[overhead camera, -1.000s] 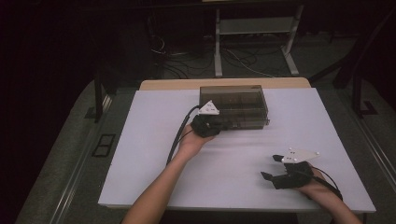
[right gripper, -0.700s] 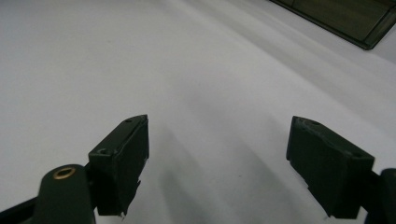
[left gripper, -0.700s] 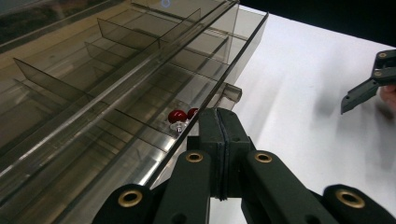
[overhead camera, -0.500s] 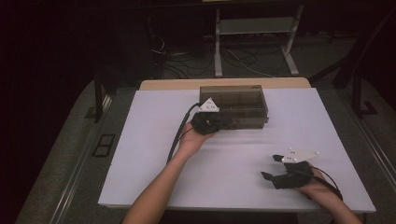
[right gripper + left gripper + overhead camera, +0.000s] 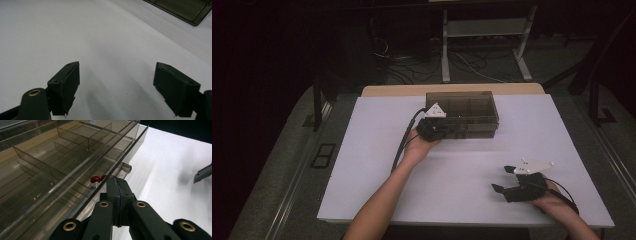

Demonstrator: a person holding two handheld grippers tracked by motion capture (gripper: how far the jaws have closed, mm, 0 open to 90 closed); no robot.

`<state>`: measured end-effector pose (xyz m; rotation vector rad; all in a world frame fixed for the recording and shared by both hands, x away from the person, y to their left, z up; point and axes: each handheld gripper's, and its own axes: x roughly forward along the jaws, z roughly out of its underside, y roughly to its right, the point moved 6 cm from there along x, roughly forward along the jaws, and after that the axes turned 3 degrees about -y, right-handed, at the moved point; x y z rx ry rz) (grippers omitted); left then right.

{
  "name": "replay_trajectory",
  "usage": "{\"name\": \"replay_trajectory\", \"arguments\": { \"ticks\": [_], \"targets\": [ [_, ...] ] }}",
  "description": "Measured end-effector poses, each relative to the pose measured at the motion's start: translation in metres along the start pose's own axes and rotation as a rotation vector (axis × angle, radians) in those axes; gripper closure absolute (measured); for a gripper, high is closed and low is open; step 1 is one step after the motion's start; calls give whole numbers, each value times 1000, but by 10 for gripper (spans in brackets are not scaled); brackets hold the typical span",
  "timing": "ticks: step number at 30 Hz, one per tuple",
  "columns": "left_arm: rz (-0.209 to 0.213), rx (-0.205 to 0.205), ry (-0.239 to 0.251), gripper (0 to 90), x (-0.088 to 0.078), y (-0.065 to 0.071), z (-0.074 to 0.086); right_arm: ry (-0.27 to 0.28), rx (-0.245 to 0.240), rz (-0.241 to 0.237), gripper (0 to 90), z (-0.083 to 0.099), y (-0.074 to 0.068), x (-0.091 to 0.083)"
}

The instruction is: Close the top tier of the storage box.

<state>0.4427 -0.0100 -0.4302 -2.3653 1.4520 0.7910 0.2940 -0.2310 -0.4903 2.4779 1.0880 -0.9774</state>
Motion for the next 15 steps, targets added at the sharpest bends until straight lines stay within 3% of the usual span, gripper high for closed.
{"name": "replay_trajectory", "arguments": {
  "ticks": [15],
  "targets": [
    [-35, -12, 14, 894, 6, -11, 0, 1, -1, 5, 204, 1, 2, 0]
  ]
}}
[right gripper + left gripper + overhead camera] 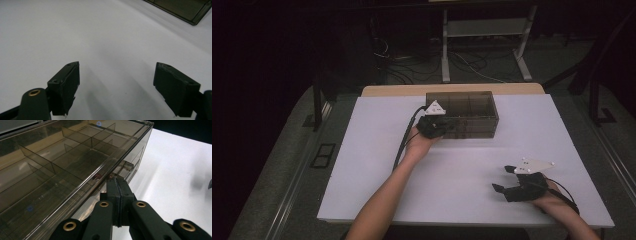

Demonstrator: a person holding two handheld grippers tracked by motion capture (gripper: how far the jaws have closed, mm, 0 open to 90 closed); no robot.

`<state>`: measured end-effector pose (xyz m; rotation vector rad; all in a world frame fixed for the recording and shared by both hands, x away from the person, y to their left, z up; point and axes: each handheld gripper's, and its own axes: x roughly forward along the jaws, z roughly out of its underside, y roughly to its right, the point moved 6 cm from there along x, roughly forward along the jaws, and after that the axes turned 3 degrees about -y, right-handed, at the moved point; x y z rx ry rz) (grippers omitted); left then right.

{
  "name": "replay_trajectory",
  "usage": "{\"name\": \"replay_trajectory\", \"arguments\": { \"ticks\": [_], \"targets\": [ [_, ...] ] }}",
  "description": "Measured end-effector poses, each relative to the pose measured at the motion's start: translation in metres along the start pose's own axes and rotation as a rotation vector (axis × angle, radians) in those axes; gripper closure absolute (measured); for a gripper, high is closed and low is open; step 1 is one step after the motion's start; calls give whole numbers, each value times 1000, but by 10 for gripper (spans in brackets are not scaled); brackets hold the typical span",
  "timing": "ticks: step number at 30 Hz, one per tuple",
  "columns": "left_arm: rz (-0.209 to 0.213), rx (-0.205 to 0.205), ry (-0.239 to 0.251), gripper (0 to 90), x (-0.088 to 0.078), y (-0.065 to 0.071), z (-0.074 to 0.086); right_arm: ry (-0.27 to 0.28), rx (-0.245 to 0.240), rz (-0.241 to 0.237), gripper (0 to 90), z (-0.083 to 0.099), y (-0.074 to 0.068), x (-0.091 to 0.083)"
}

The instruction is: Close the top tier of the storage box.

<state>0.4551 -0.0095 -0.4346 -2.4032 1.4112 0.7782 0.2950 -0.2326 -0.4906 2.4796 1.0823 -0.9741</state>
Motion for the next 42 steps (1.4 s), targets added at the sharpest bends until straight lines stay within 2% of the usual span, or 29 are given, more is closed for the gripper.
{"name": "replay_trajectory", "arguments": {
  "ticks": [6, 8, 12, 16, 21, 23, 32, 34, 42],
  "targets": [
    [-4, 3, 0, 892, 0, 0, 1, 1, 2, -3, 204, 0, -1, -1],
    [3, -7, -4, 862, -2, 1, 1, 4, 2, -4, 204, 0, -1, -2],
    [20, -17, 1, 842, -10, 4, 4, 6, 0, -2, 204, 0, 1, -2],
    [25, -19, -14, 796, -21, 7, 11, 8, 3, -2, 204, 0, 1, -3],
    [17, -23, -38, 651, -38, 12, 22, 10, 3, -2, 205, -1, 1, -3],
    [16, -36, -35, 599, -45, 14, 26, 12, -1, -5, 204, -1, 0, -2],
    [14, -30, -46, 457, -71, 25, 50, 13, -2, -14, 204, -4, 0, 0],
    [15, -45, -35, 431, -77, 27, 56, 13, -1, -15, 204, -3, 1, 0],
    [0, -50, -33, 269, -104, 32, 83, 16, -4, -15, 204, -4, 0, 0]
  ]
}}
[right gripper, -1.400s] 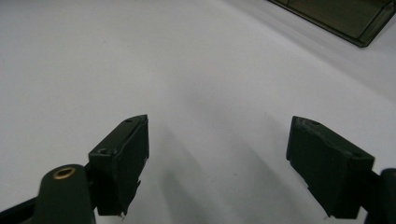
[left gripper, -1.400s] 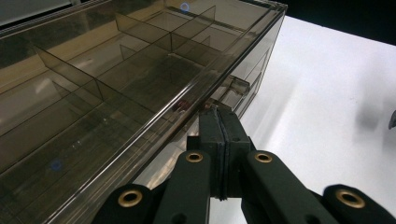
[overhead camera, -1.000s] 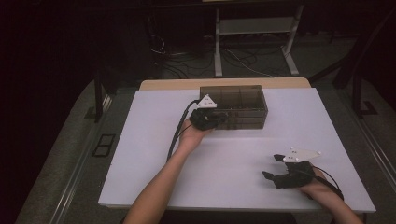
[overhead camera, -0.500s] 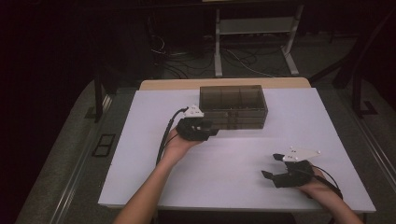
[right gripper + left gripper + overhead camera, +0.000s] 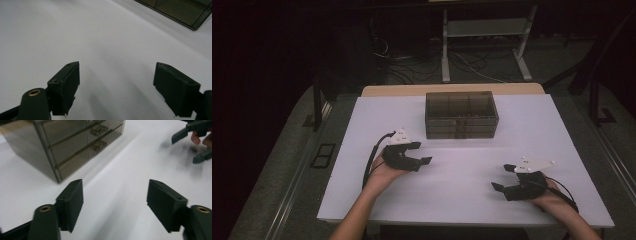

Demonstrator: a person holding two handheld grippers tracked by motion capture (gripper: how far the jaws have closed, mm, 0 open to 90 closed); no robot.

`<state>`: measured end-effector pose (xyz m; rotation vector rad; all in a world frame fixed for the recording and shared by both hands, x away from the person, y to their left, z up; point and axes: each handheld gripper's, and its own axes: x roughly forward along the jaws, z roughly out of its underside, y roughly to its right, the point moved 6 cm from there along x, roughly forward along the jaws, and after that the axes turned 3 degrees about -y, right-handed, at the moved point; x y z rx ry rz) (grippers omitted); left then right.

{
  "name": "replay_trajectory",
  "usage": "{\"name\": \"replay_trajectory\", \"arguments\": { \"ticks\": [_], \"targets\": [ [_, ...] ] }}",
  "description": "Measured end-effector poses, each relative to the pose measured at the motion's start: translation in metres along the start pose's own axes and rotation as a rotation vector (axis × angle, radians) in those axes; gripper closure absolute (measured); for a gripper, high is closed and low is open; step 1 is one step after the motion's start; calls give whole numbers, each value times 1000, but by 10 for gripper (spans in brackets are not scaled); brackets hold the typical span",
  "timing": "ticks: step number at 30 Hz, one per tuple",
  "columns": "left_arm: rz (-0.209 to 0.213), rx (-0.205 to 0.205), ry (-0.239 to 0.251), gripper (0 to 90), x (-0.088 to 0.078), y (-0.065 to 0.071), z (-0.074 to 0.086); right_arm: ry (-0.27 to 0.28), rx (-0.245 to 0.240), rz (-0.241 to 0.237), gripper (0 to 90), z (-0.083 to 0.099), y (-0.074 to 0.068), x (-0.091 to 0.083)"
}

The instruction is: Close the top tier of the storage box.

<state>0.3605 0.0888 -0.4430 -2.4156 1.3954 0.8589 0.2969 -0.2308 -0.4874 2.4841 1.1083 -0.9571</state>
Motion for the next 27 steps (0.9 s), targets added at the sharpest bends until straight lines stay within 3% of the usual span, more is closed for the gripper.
{"name": "replay_trajectory", "arguments": {
  "ticks": [6, 9, 15, 18, 22, 27],
  "targets": [
    [-29, -18, 17, 150, -15, 3, 20, 1, 3, 3, 204, 0, 0, 0],
    [-45, -20, 2, 103, -17, 4, 29, 3, 5, 4, 204, -1, 1, 0],
    [-38, -14, -8, 3, -19, 11, 42, 2, 11, 10, 204, -1, 2, 0],
    [-53, -18, 8, 0, -21, 13, 49, 8, 17, 8, 204, -1, 2, -1],
    [-40, -21, -8, 0, -22, 13, 59, 5, 15, 8, 204, -1, 2, -1],
    [-26, -14, -12, 0, -19, 15, 59, 7, 13, 9, 204, -1, 1, -1]
  ]
}}
